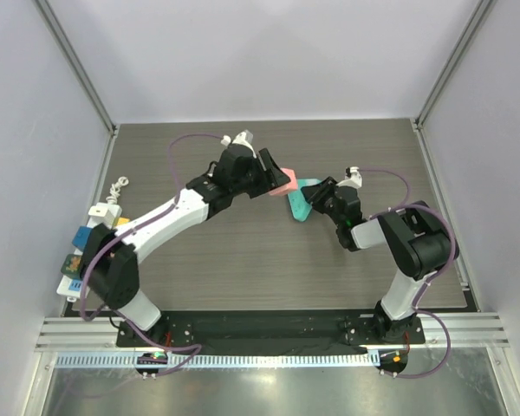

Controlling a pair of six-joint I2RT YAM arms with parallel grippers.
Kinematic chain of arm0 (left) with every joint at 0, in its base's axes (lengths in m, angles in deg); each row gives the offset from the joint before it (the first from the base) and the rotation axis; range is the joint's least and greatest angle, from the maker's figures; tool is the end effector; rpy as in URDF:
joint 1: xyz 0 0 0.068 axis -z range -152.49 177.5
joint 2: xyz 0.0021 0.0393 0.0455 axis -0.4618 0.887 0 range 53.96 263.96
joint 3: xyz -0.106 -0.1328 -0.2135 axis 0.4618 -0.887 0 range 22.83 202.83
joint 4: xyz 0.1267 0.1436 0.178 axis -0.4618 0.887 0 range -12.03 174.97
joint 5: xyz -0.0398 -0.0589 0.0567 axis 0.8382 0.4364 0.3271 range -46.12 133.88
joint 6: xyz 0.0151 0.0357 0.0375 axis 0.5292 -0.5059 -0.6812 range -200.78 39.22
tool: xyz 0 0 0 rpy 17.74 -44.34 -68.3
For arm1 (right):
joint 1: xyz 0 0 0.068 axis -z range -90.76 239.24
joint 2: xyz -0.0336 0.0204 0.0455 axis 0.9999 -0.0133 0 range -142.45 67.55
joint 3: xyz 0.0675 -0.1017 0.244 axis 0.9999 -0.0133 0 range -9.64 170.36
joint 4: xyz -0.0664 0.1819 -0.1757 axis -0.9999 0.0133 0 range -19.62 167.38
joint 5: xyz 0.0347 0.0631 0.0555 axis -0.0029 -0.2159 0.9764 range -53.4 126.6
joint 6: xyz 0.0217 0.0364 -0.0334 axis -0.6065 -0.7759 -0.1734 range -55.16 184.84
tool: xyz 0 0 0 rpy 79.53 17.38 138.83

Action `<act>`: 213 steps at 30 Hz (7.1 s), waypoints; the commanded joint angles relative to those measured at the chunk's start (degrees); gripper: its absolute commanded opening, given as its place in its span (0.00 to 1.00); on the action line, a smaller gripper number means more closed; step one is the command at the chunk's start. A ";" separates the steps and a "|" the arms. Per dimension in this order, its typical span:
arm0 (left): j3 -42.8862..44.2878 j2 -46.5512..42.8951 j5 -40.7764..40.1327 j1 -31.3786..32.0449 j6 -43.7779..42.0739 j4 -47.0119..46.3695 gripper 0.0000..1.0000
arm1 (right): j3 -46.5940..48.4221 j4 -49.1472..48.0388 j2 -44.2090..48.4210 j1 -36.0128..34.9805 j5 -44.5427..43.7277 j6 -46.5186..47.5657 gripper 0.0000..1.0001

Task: Pull the plug off the socket

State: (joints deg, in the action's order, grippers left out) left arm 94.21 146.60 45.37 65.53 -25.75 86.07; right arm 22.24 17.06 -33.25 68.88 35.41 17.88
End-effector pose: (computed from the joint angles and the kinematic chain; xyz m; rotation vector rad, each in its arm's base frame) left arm 0.2971 -0.2334 0.2906 -0.3152 2.2255 -0.9740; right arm 0.2995 0.1103 0.1362 0.4562 1.8648 0.7911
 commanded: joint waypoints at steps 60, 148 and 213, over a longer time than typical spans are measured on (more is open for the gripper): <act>2.37 -26.08 -17.92 -8.49 -17.32 38.56 1.00 | 5.72 44.84 29.06 26.61 -9.43 14.16 1.00; 29.09 31.91 -15.38 -53.41 -34.74 44.01 0.00 | 12.86 37.67 23.72 -26.31 -0.74 25.25 1.00; -19.85 -7.11 -3.36 -58.76 -1.51 35.15 0.69 | 21.47 42.86 9.21 -27.45 8.22 20.86 1.00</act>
State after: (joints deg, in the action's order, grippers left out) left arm 78.34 142.51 38.51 6.53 -30.93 122.50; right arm 41.25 59.35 -24.70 41.82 44.32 37.99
